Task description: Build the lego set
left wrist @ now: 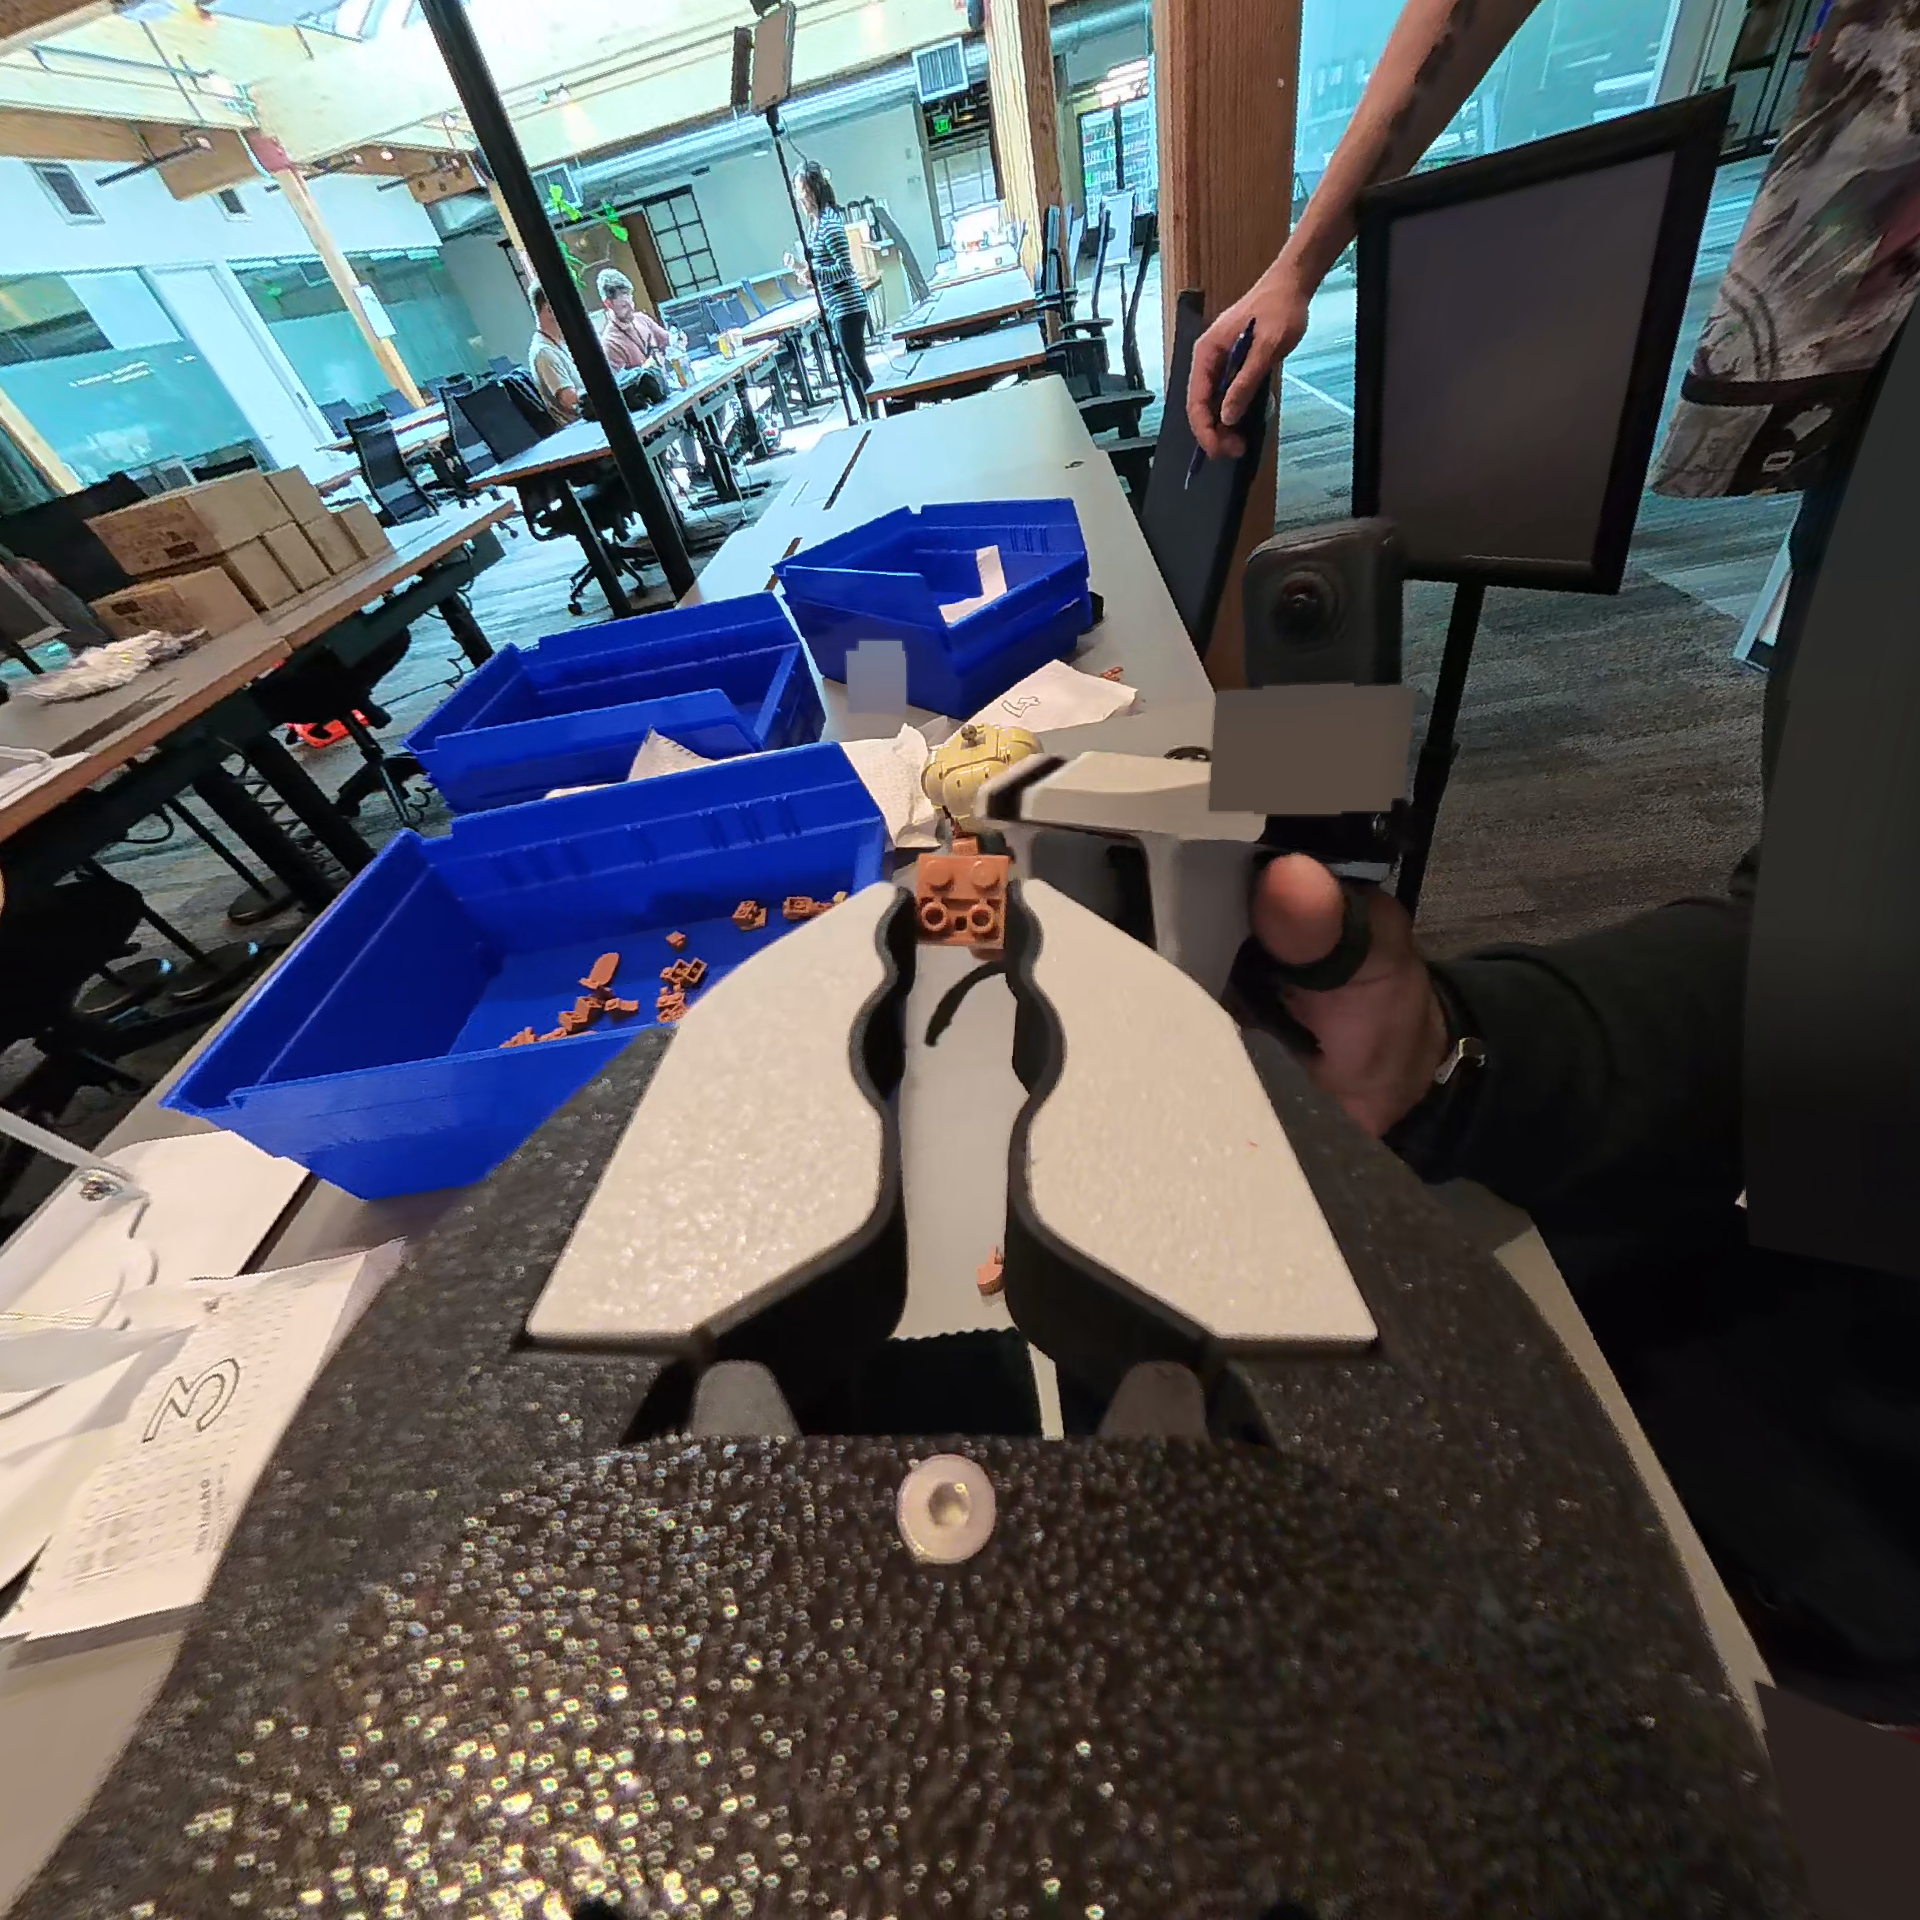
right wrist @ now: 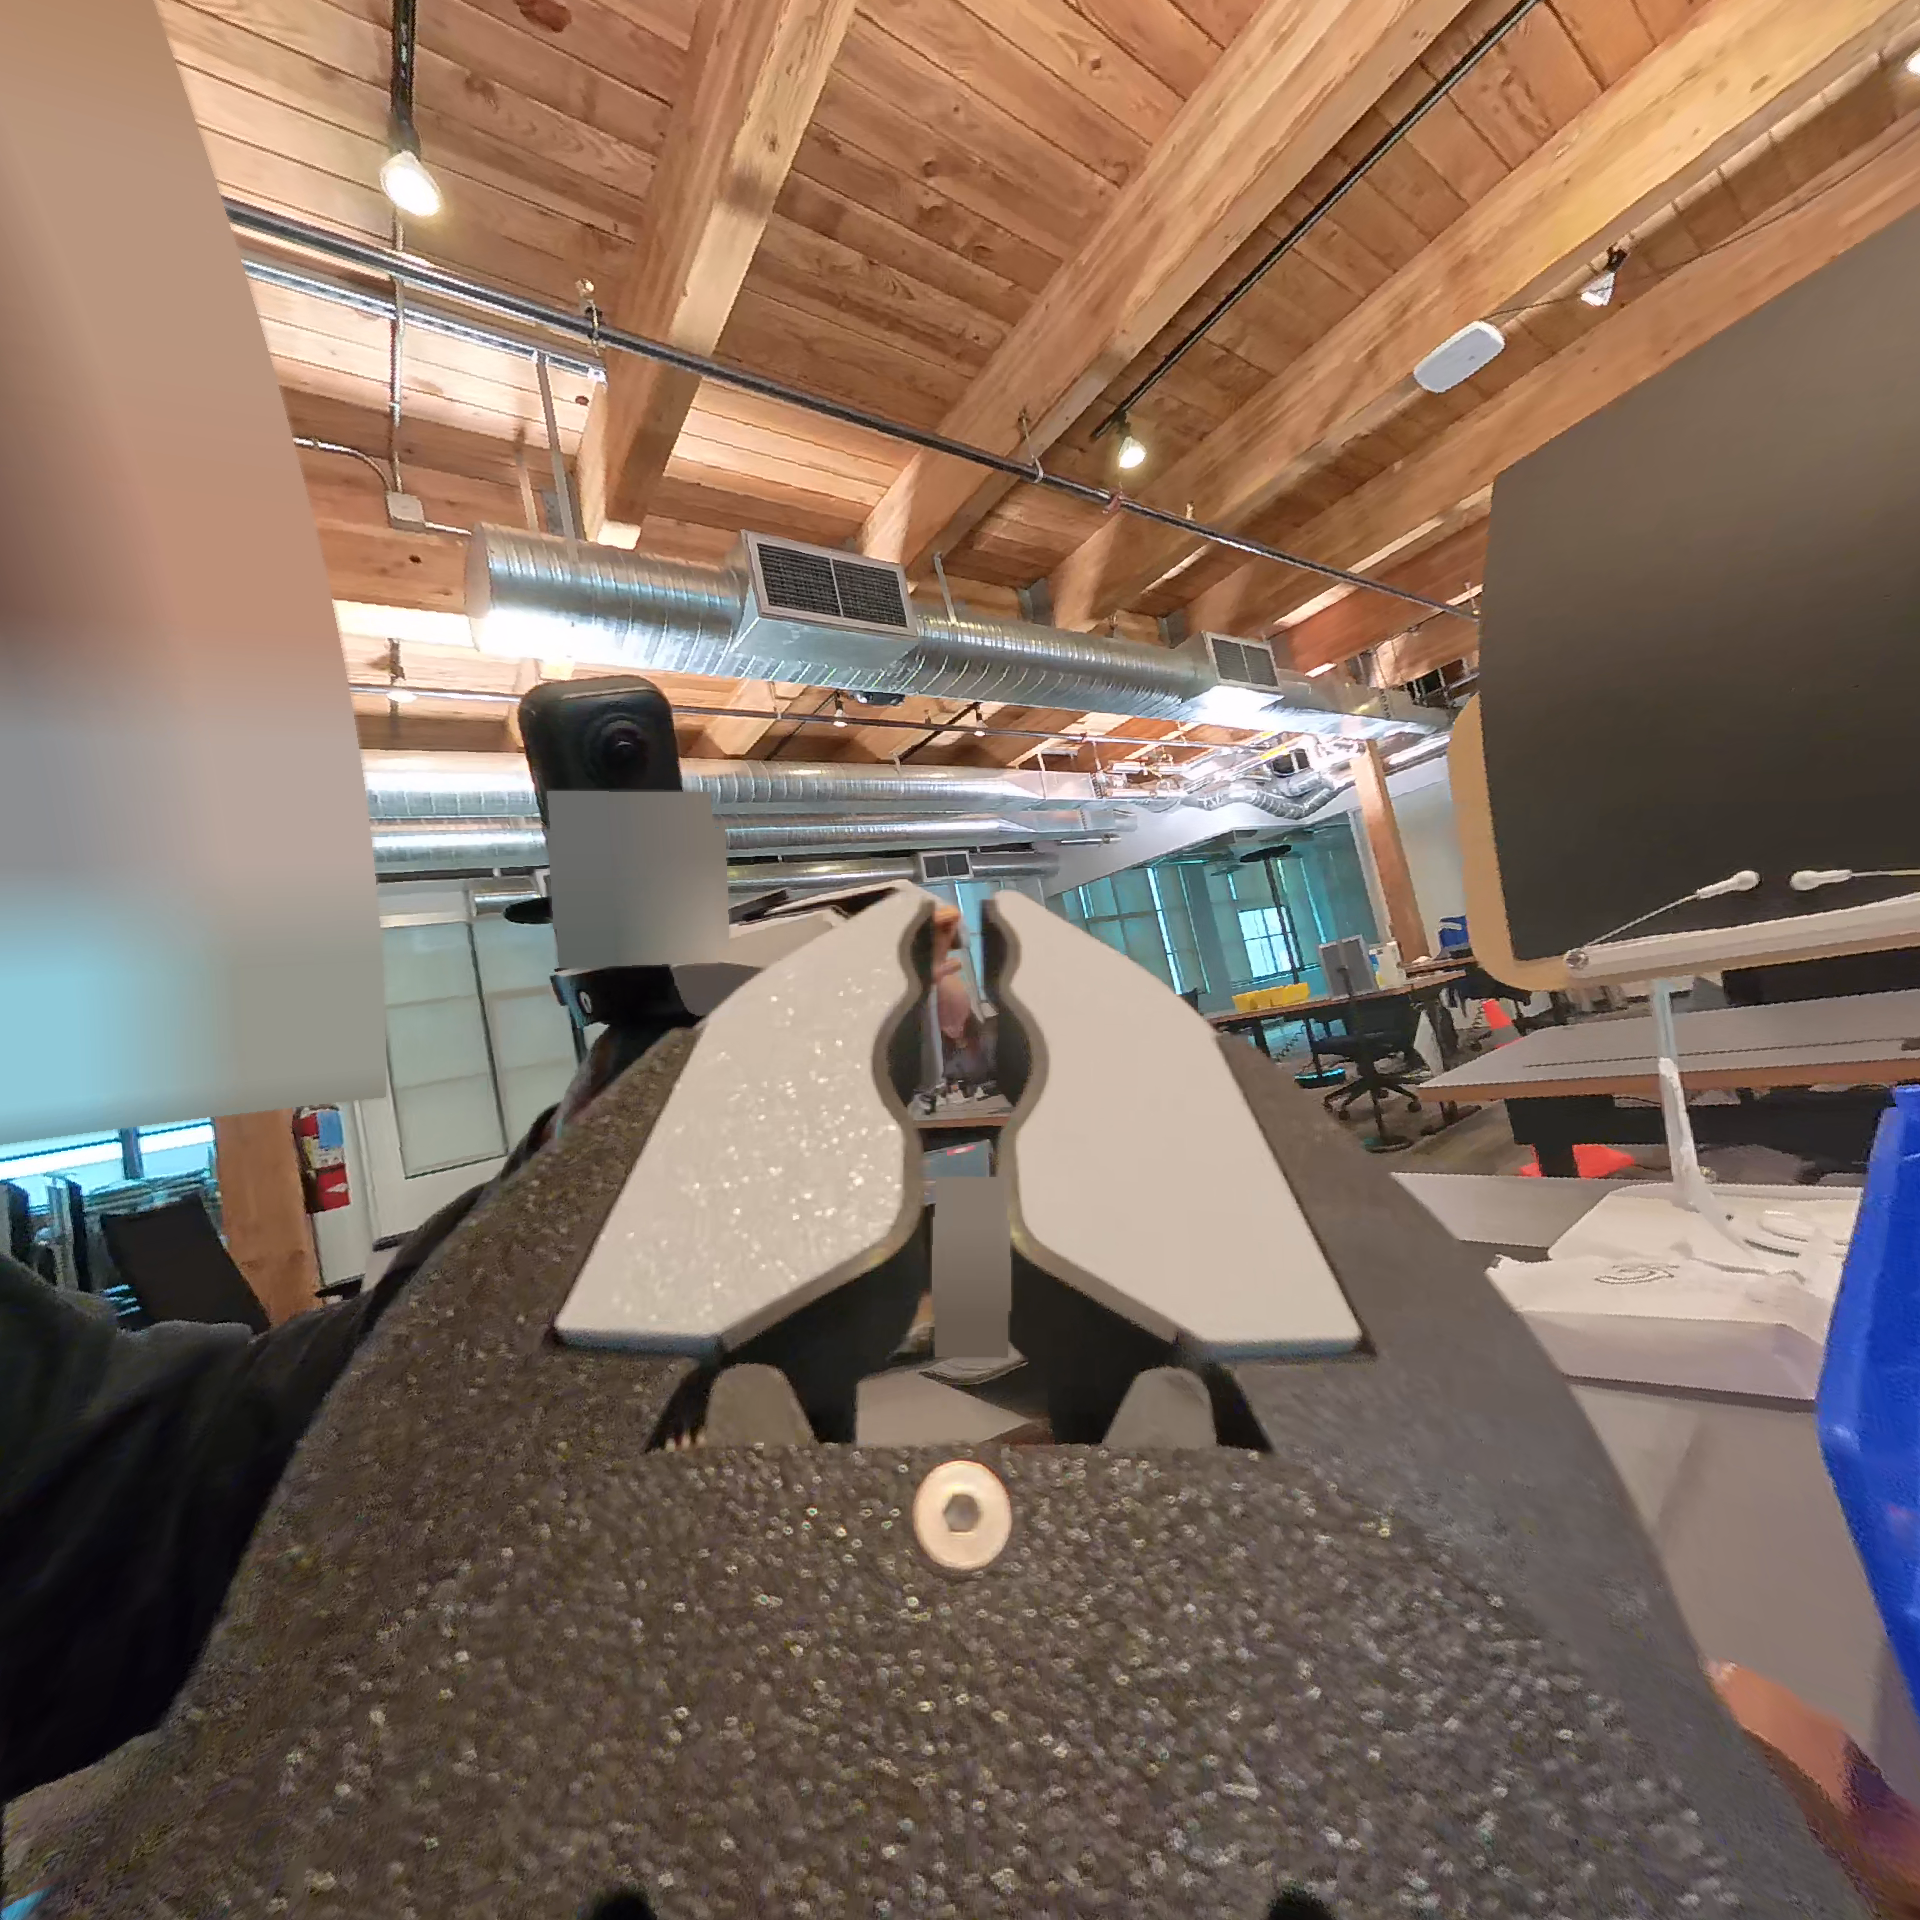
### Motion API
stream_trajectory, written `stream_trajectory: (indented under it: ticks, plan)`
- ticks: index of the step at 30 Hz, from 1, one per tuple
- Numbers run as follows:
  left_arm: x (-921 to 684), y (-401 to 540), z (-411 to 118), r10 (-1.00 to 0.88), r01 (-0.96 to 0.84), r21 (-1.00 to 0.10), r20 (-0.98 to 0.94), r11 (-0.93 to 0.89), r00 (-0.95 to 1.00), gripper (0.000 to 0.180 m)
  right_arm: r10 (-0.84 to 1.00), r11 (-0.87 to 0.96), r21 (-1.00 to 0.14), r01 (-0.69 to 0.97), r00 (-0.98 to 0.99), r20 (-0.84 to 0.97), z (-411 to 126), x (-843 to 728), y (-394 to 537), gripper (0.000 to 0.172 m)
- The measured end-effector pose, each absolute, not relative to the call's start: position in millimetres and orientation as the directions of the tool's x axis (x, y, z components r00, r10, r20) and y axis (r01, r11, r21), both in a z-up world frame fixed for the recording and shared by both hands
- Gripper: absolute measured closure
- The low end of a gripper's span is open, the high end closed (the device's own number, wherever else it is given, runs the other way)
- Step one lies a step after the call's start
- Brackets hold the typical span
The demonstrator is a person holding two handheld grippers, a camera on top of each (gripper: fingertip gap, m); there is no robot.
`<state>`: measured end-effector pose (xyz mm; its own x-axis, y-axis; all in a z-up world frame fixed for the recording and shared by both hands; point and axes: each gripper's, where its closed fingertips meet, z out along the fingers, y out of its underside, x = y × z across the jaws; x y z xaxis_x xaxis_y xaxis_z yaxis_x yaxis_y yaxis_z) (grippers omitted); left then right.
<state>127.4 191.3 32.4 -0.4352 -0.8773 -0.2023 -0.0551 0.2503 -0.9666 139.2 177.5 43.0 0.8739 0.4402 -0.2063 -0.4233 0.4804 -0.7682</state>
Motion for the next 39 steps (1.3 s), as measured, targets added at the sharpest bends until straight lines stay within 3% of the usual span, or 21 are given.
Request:
stream_trajectory:
  ticks: [2, 4, 8, 13, 15, 17, 39]
  plan:
    - [127.0, 190.9, 33.0, -0.877, -0.054, -0.969, -0.195, 0.242, -0.44, 0.164, 0.45, 0.472, -0.768, -0.432, 0.868, -0.212, 42.4, 138.5, 178.4, 0.16]
    - [126.8, 190.7, 33.3, -0.876, -0.054, -0.97, -0.191, 0.239, -0.443, 0.164, 0.444, 0.485, -0.768, -0.417, 0.875, -0.195, 43.2, 137.2, 177.0, 0.172]
    - [126.2, 189.8, 34.3, -0.875, -0.051, -0.971, -0.186, 0.232, -0.448, 0.164, 0.44, 0.487, -0.767, -0.417, 0.876, -0.197, 43.3, 136.9, 177.2, 0.164]
    - [126.1, 189.7, 34.1, -0.874, -0.053, -0.973, -0.179, 0.226, -0.451, 0.164, 0.433, 0.5, -0.762, -0.412, 0.881, -0.192, 43.9, 138.5, 175.7, 0.172]
    - [126.2, 189.9, 33.8, -0.875, -0.054, -0.973, -0.176, 0.224, -0.452, 0.164, 0.432, 0.493, -0.763, -0.418, 0.879, -0.202, 43.3, 138.8, 177.0, 0.163]
    - [126.3, 189.7, 33.5, -0.875, -0.055, -0.973, -0.174, 0.222, -0.453, 0.164, 0.427, 0.496, -0.763, -0.414, 0.882, -0.201, 43.2, 139.3, 177.3, 0.172]
    - [125.6, 189.8, 30.9, -0.868, -0.063, -0.969, -0.185, 0.24, -0.462, 0.164, 0.454, 0.484, -0.77, -0.416, 0.872, -0.185, 42.7, 133.2, 177.2, 0.168]
